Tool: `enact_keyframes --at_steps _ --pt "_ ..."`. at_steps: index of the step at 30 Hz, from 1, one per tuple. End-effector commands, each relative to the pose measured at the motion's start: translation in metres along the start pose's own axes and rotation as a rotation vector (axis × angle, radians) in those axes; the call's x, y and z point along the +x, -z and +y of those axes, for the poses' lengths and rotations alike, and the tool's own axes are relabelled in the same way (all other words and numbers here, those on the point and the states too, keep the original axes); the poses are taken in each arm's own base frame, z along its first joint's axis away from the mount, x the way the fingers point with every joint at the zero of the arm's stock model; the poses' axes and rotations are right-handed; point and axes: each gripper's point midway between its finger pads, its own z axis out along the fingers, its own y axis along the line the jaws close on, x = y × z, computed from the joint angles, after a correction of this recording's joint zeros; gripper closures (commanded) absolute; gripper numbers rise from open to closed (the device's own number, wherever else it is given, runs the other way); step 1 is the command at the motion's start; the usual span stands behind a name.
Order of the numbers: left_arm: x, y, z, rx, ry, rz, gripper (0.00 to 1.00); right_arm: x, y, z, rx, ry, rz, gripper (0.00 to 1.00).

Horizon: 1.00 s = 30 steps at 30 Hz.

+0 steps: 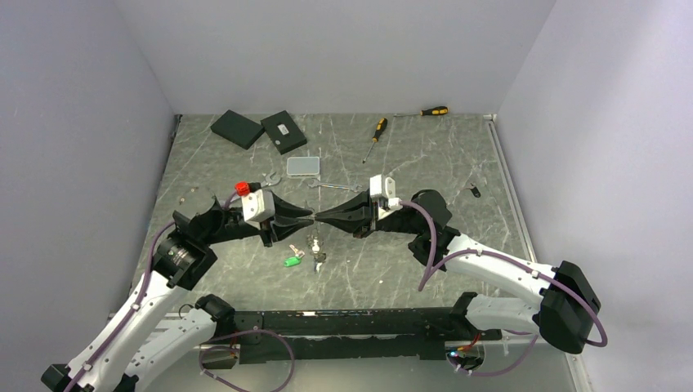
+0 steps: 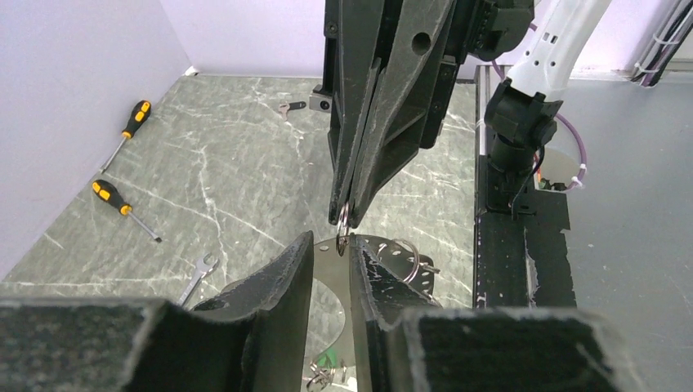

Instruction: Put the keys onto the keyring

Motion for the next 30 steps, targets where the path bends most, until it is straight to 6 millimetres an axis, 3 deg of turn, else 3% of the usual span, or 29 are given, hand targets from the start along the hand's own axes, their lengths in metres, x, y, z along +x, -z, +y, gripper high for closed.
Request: enact_keyframes --at_steps 1,9,14,16,25,27,28,30 --pt "-0.012 -0.003 -0.004 0.034 -0.011 -0.047 0.73 -0.024 -0.001 0.002 -0.013 0.063 -0.066 1.00" --pt "-0.008 -0.005 -0.004 0.045 0.001 -0.029 0.86 -0.029 0.000 0.002 -0.012 0.066 -0.083 1.00" --pt "-0.008 -0.006 -0.002 0.032 0.016 -0.029 0.71 -0.034 0.002 0.001 -0.003 0.073 -0.095 1.00" --pt "-0.008 -0.005 -0.002 0.028 0.017 -0.032 0.70 -0.033 0.002 0.001 -0.003 0.074 -0.095 1.00" --pt "-0.009 -0.006 -0.003 0.037 0.023 -0.037 0.92 -0.034 0.002 0.001 -0.002 0.071 -0.102 1.00" --pt "-0.009 -0.006 -0.003 0.034 0.032 -0.037 0.88 -0.035 0.002 0.001 0.001 0.073 -0.104 1.00" --pt "-0.009 -0.006 -0.003 0.031 0.036 -0.039 0.78 -0.035 0.002 0.001 0.002 0.073 -0.106 1.00" --pt "-0.010 -0.005 -0.002 0.023 0.040 -0.045 0.68 -0.036 0.003 0.000 0.006 0.075 -0.109 1.00"
